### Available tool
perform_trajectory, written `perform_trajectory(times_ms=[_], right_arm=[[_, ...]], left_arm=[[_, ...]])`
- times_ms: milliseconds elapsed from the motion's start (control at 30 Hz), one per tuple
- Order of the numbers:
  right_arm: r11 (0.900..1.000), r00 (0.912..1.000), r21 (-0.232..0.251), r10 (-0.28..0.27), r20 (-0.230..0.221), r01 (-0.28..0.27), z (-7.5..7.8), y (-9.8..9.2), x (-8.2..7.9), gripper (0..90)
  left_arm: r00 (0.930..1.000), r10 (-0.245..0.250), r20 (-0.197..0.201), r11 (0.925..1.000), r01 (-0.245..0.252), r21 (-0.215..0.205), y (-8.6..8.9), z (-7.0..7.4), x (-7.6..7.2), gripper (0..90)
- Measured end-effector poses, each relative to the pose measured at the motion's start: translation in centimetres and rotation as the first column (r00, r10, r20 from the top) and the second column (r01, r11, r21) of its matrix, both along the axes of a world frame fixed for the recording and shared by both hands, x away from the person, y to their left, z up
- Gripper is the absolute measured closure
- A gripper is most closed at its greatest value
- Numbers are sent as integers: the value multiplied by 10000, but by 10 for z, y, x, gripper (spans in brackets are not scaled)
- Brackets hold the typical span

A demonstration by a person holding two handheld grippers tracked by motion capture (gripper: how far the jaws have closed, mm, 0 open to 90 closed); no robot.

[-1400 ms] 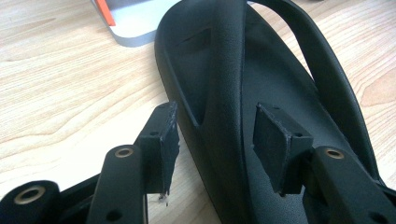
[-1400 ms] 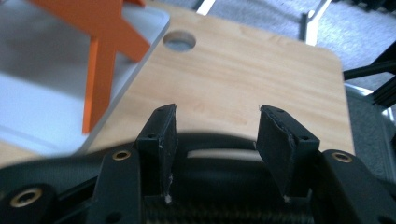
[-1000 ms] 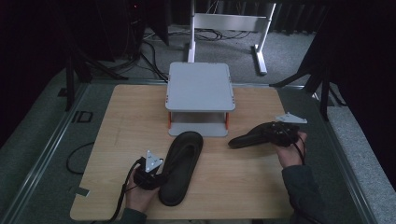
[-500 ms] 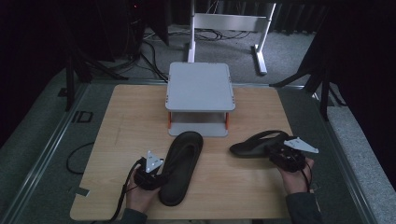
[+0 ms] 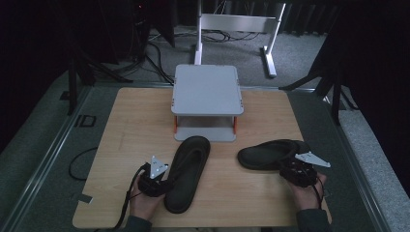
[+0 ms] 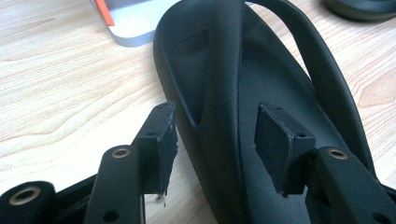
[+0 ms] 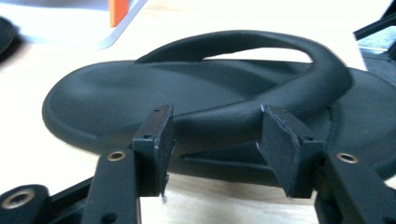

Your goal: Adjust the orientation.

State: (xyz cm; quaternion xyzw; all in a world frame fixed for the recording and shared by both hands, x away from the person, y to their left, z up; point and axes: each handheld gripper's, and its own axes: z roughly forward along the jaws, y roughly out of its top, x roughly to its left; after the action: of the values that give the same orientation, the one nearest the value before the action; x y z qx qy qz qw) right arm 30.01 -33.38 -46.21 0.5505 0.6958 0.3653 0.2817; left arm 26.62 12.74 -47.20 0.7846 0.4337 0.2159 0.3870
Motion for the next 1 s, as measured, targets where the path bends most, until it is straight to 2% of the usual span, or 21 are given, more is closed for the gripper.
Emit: perform_trajectory(times_ms=[300, 533, 833, 1000], right_arm=[[9974, 9981, 401, -604, 136, 598, 6, 5, 10, 374], [9952, 9959, 403, -895, 136, 889, 6, 8, 15, 326], [9868, 9879, 527, -1541, 199, 1529, 9, 10, 18, 235], [9785, 9790, 313, -2041, 27, 2039, 4, 16, 25, 211]], left_arm=[[10000, 47, 26, 10000, -47, 33, 1, 0, 0, 487], [10000, 47, 15, 10000, -47, 16, 1, -1, 1, 483], [9996, 268, 94, 9996, -268, 4, 2, 0, 1, 447], [9996, 280, 73, 9996, -280, 19, 2, 0, 1, 443]])
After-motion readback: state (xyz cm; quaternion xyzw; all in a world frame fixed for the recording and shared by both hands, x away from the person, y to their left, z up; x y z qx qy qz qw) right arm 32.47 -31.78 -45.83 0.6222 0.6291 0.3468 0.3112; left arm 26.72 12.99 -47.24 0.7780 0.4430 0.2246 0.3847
